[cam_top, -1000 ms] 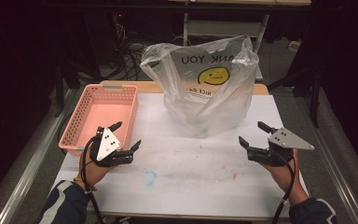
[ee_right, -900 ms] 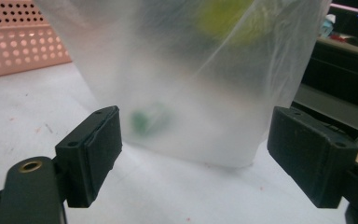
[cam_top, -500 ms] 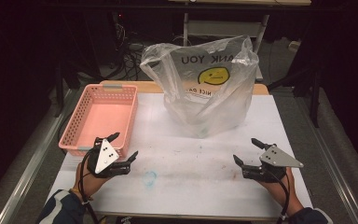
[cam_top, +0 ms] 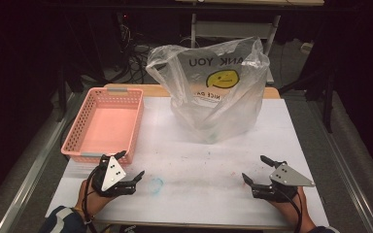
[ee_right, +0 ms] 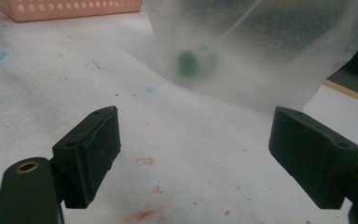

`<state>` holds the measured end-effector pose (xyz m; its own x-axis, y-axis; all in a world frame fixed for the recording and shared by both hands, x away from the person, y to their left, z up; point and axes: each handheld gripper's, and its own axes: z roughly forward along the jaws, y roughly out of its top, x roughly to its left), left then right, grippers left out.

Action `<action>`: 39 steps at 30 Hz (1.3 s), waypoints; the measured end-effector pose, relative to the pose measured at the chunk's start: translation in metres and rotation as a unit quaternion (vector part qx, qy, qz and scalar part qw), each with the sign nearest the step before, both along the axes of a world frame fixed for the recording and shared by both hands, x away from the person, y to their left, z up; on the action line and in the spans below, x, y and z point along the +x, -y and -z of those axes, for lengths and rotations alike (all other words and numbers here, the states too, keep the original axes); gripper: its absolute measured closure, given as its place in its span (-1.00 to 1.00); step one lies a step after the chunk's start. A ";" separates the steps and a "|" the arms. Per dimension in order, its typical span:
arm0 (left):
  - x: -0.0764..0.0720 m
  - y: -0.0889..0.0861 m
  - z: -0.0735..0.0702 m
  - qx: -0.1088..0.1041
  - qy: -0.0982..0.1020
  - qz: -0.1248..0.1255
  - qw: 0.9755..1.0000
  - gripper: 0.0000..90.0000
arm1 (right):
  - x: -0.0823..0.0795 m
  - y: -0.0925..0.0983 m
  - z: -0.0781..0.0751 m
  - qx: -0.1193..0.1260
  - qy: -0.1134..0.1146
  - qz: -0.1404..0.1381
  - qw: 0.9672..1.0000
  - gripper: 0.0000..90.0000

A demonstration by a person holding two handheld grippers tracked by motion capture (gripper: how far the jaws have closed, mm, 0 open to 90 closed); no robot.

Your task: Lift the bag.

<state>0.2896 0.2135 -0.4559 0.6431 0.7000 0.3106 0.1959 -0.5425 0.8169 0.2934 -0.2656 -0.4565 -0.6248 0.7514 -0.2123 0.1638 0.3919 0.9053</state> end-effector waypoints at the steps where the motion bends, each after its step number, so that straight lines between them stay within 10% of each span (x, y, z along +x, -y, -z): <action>1: 0.000 0.000 0.000 0.001 0.000 0.002 1.000 -0.66 | 0.000 0.000 0.000 -0.002 -0.002 -0.001 1.000 -0.61; 39: 0.002 -0.004 -0.003 -0.021 -0.013 0.004 1.000 -0.66 | -0.002 -0.002 -0.004 -0.007 0.004 -0.005 1.000 -0.61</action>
<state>0.2911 0.2178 -0.4524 0.6564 0.7064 0.2648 0.2123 -0.5098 0.8337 0.2917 -0.2633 -0.4523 -0.6303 0.7425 -0.2268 0.1533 0.4054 0.9012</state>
